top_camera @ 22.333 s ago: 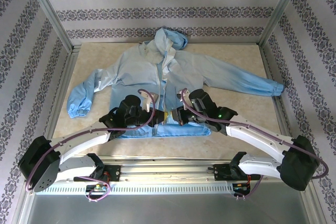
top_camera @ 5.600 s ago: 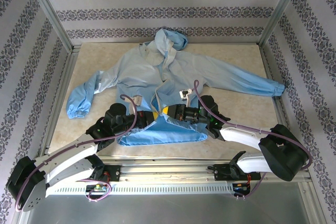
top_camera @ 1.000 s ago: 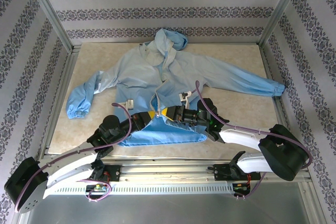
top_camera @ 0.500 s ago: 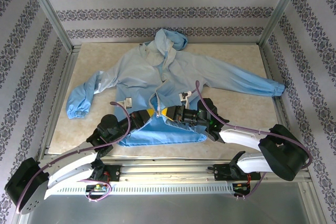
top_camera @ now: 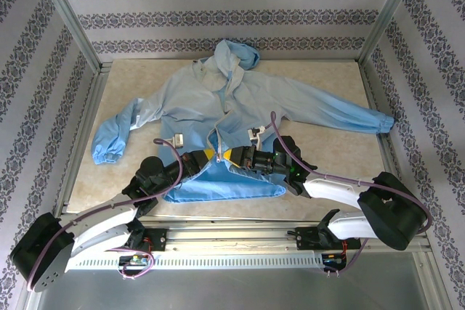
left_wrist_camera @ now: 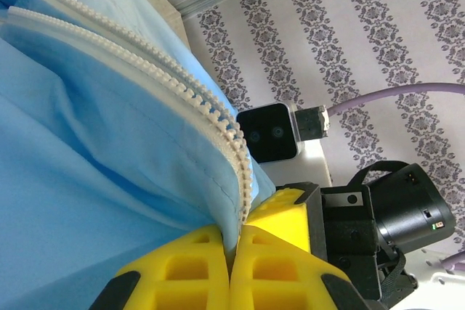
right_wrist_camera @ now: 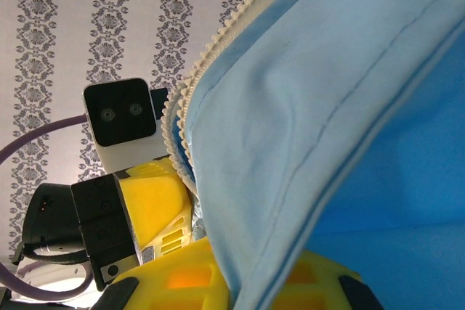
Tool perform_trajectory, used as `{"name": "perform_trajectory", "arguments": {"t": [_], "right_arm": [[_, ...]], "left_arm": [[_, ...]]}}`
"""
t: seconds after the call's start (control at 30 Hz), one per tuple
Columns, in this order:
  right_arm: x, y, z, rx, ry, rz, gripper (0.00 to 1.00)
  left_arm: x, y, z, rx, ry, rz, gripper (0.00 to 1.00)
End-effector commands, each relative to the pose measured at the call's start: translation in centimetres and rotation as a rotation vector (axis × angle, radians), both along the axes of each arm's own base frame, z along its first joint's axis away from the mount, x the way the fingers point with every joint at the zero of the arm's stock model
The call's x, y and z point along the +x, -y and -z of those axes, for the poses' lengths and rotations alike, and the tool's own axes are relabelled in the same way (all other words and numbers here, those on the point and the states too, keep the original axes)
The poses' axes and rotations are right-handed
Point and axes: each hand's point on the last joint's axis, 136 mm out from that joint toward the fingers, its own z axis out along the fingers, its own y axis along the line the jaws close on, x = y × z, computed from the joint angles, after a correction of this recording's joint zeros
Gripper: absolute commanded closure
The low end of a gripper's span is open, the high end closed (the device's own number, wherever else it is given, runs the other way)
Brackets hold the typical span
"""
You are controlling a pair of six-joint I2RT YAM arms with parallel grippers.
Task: Zip up the jacket
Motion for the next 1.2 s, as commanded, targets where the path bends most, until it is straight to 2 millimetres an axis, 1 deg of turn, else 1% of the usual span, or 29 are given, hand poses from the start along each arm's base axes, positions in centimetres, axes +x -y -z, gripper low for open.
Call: {"name": "perform_trajectory", "arguments": {"t": [0.0,0.4,0.7,0.93,1.17], "right_arm": [[-0.5,-0.4,-2.7,0.07,0.074,-0.034,1.0],[-0.7,-0.4,-3.1,0.081,0.086,-0.039,1.0],[-0.8,-0.5,-3.5,0.087,0.097,-0.045,1.0],[-0.7,-0.6,-3.7,0.091,0.1,-0.042,1.0],[-0.4,-0.6,-4.0,0.097,0.106,-0.033,1.0]], "left_arm": [[0.0,-0.2,-2.1,-0.072,0.052,0.005,1.0],[0.1,-0.5,-1.4,-0.087,0.014,0.009,1.0],[0.1,-0.1,-1.4,-0.101,0.002,0.036,1.0],[-0.3,0.2,-1.5,-0.107,0.001,0.069,1.0],[-0.7,0.3,-0.9,-0.107,-0.018,0.085,1.0]]}}
